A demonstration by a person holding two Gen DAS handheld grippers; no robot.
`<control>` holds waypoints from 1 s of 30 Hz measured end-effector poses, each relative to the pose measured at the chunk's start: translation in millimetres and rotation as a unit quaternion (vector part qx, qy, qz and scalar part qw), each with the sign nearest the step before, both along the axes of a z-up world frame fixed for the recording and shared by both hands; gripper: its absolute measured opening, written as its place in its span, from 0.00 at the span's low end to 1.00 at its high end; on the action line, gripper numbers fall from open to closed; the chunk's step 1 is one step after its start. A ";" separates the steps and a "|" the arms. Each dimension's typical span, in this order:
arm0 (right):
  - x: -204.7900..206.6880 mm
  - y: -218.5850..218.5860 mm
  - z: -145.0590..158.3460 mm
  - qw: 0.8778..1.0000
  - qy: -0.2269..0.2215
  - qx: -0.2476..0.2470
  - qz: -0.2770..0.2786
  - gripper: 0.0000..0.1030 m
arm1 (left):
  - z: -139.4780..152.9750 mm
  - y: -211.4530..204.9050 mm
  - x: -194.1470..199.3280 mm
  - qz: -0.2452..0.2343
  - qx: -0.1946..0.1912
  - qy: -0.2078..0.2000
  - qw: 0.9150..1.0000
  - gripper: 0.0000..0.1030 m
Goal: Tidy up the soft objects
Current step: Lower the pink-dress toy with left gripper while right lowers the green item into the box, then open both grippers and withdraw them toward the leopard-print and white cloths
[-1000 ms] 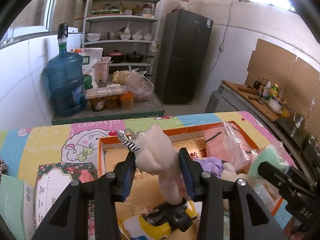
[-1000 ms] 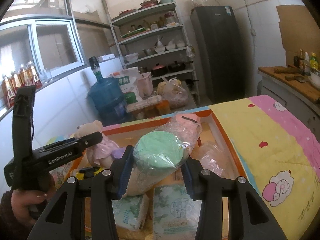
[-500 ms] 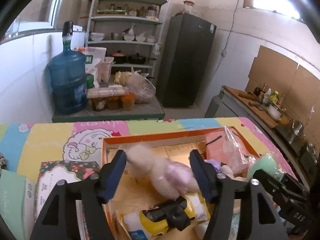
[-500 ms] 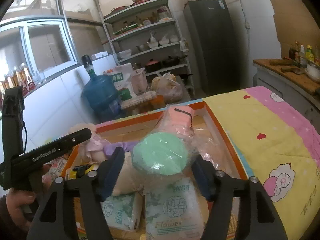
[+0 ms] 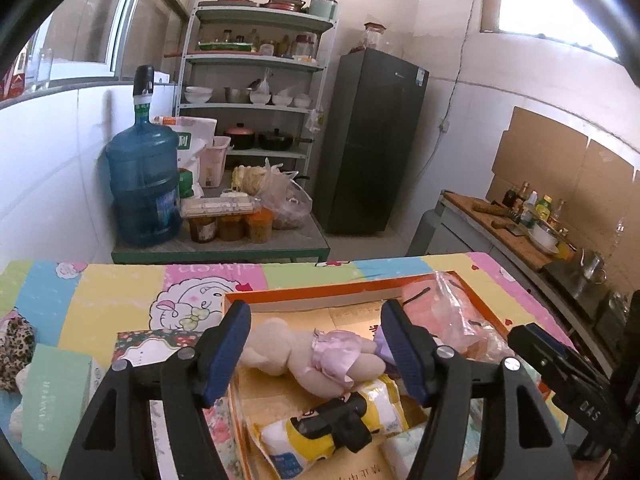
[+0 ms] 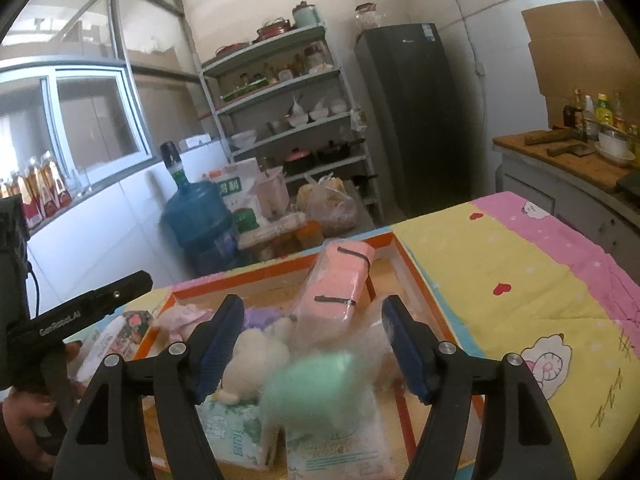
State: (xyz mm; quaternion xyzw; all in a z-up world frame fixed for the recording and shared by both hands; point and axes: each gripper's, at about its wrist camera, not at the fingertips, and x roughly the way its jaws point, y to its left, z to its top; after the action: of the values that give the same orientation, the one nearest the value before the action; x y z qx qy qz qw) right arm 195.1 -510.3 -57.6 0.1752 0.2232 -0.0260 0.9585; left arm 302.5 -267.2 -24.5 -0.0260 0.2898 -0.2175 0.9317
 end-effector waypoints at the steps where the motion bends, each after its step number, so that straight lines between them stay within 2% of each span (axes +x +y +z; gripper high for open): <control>1: -0.7 -0.1 0.1 1.000 -0.001 0.001 -0.001 0.71 | 1.5 1.0 -3.4 0.001 0.002 -0.003 1.000 0.65; 16: -13.8 22.4 18.4 1.000 -0.025 -0.009 0.015 0.71 | 16.2 34.1 -31.5 0.020 0.006 -0.023 1.000 0.65; 30: -30.2 78.8 37.6 0.998 -0.033 -0.018 0.055 0.71 | 25.4 79.9 -57.9 0.041 0.008 -0.040 0.998 0.65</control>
State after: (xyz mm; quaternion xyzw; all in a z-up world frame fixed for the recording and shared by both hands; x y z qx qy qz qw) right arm 164.8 -431.5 -19.9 0.1464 0.2005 0.0285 0.9683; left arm 244.6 -187.3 0.9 -0.0219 0.2526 -0.1781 0.9508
